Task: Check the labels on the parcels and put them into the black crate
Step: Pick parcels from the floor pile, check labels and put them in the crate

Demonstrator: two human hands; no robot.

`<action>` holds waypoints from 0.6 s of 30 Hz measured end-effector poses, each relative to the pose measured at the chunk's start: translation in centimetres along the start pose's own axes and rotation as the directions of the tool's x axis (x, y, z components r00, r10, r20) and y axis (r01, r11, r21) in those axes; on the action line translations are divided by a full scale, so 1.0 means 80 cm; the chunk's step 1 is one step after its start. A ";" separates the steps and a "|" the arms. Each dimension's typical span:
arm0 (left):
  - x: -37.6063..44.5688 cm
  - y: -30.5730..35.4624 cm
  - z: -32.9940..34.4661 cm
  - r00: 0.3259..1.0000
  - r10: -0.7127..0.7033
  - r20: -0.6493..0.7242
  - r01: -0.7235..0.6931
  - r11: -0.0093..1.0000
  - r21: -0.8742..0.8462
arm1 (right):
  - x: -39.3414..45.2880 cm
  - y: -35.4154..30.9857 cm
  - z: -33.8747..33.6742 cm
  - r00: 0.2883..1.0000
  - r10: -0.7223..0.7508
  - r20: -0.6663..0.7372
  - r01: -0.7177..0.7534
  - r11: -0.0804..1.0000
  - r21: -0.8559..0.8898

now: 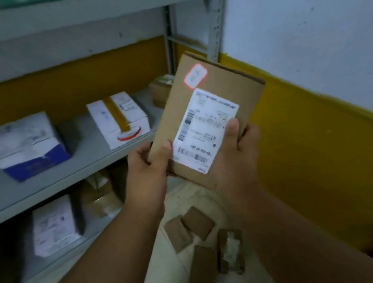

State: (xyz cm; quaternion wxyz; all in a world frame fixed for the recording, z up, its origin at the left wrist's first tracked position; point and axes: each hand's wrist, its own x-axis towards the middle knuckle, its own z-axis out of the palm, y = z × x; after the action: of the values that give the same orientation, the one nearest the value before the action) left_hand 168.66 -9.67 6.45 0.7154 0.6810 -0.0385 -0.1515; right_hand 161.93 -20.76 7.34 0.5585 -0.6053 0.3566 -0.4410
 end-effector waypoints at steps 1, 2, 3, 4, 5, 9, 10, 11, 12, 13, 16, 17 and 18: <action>-0.011 0.002 -0.015 0.997 -0.071 -0.020 0.068 0.990 -0.128 | -0.015 -0.006 0.013 0.999 0.037 0.012 -0.038 0.999 0.040; -0.023 0.003 -0.028 0.990 -0.138 0.019 0.138 0.961 -0.240 | -0.030 -0.014 0.025 0.998 0.055 0.031 -0.057 0.997 0.047; -0.037 0.006 -0.040 0.978 -0.186 0.099 0.209 0.919 -0.334 | -0.046 -0.022 0.038 0.997 0.046 0.054 -0.048 0.998 0.034; -0.051 0.008 -0.052 0.958 -0.223 0.180 0.279 0.869 -0.409 | -0.064 -0.030 0.050 0.996 0.026 0.085 -0.028 0.999 0.024; -0.066 0.011 -0.064 0.941 -0.242 0.238 0.330 0.817 -0.473 | -0.083 -0.036 0.061 0.993 0.005 0.122 -0.007 1.000 0.020; -0.092 0.013 -0.167 0.955 -0.252 0.156 0.294 0.748 -0.595 | -0.172 -0.051 0.105 0.949 0.036 0.312 -0.017 0.998 -0.064; -0.096 0.013 -0.206 0.965 -0.248 0.086 0.249 0.759 -0.601 | -0.199 -0.048 0.120 0.925 0.057 0.375 -0.023 0.995 -0.094; -0.102 0.011 -0.249 0.971 -0.238 0.007 0.195 0.778 -0.597 | -0.231 -0.046 0.136 0.894 0.080 0.440 -0.026 0.991 -0.129; -0.112 0.008 -0.294 0.974 -0.215 -0.073 0.135 0.807 -0.575 | -0.266 -0.039 0.156 0.862 0.106 0.496 -0.023 0.985 -0.171; -0.124 0.005 -0.339 0.971 -0.184 -0.151 0.078 0.846 -0.528 | -0.305 -0.034 0.176 0.835 0.128 0.535 -0.022 0.979 -0.201; -0.173 -0.002 -0.475 0.936 -0.097 -0.339 -0.019 0.947 -0.322 | -0.437 -0.024 0.225 0.782 0.142 0.607 0.027 0.965 -0.260; -0.190 -0.004 -0.519 0.917 -0.067 -0.393 -0.036 0.968 -0.248 | -0.480 -0.027 0.237 0.772 0.129 0.622 0.086 0.949 -0.304; -0.207 -0.005 -0.560 0.895 -0.036 -0.445 -0.045 0.984 -0.171 | -0.520 -0.032 0.248 0.763 0.099 0.638 0.172 0.921 -0.349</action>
State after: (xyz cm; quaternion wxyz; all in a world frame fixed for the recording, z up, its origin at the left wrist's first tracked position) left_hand 164.53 37.89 5.41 0.7631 0.6312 0.1386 0.0076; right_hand 165.43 25.16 4.45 0.5068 -0.8245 0.2106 -0.1377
